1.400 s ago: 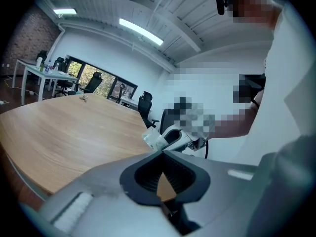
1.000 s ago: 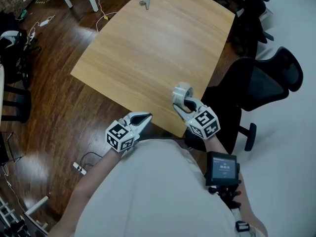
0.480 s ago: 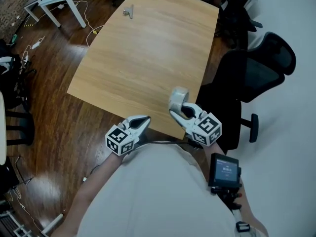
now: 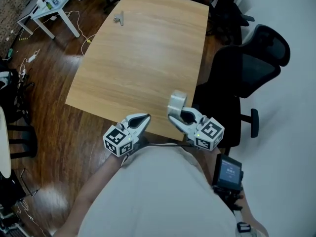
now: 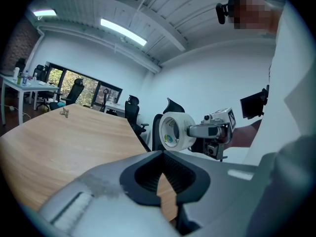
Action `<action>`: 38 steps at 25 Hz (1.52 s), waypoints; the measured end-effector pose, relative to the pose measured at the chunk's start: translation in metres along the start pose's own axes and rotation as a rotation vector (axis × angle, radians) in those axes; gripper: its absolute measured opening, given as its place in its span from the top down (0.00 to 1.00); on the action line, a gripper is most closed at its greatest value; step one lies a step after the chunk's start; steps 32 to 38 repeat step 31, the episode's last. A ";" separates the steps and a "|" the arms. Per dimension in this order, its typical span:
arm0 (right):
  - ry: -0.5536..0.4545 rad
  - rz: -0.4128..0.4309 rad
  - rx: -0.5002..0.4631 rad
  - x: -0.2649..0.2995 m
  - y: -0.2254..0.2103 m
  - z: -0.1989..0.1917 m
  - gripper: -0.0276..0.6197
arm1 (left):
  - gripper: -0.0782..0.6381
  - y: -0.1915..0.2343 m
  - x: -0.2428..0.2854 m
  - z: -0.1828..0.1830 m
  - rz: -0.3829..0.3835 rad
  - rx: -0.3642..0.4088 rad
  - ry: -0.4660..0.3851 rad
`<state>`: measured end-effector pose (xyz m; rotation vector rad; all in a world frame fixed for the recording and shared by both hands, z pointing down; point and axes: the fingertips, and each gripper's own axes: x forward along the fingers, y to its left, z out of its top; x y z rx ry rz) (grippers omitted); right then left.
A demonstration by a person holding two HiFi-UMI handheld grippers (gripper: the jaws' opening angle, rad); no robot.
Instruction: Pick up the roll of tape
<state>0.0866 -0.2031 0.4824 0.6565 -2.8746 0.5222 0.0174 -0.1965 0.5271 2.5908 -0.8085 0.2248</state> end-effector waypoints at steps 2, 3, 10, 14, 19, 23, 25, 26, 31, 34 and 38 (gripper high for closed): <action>-0.012 -0.003 -0.002 -0.002 -0.002 0.001 0.81 | 0.88 0.003 0.002 0.003 0.002 0.005 -0.003; -0.017 -0.006 -0.003 -0.003 -0.002 0.003 0.81 | 0.88 0.004 0.002 0.005 0.002 0.008 -0.003; -0.031 -0.023 -0.013 -0.008 -0.007 0.003 0.81 | 0.88 0.003 0.007 0.006 -0.012 0.021 0.004; -0.031 -0.034 -0.010 -0.011 -0.011 0.003 0.81 | 0.88 0.000 0.011 0.010 -0.028 0.028 0.007; -0.031 -0.046 -0.007 -0.014 -0.014 0.001 0.81 | 0.88 0.001 0.014 0.015 -0.033 0.039 0.000; -0.031 -0.051 -0.006 -0.015 -0.015 0.000 0.81 | 0.88 0.003 0.013 0.015 -0.030 0.039 0.003; -0.026 -0.052 -0.005 -0.014 -0.016 -0.003 0.81 | 0.88 0.004 0.013 0.012 -0.028 0.034 0.006; -0.022 -0.053 -0.006 -0.013 -0.015 -0.004 0.81 | 0.88 0.004 0.012 0.011 -0.027 0.031 0.008; 0.002 -0.056 -0.011 -0.009 -0.016 -0.012 0.81 | 0.88 0.006 0.009 0.006 -0.028 0.020 0.018; 0.002 -0.056 -0.011 -0.009 -0.016 -0.012 0.81 | 0.88 0.006 0.009 0.006 -0.028 0.020 0.018; 0.002 -0.056 -0.011 -0.009 -0.016 -0.012 0.81 | 0.88 0.006 0.009 0.006 -0.028 0.020 0.018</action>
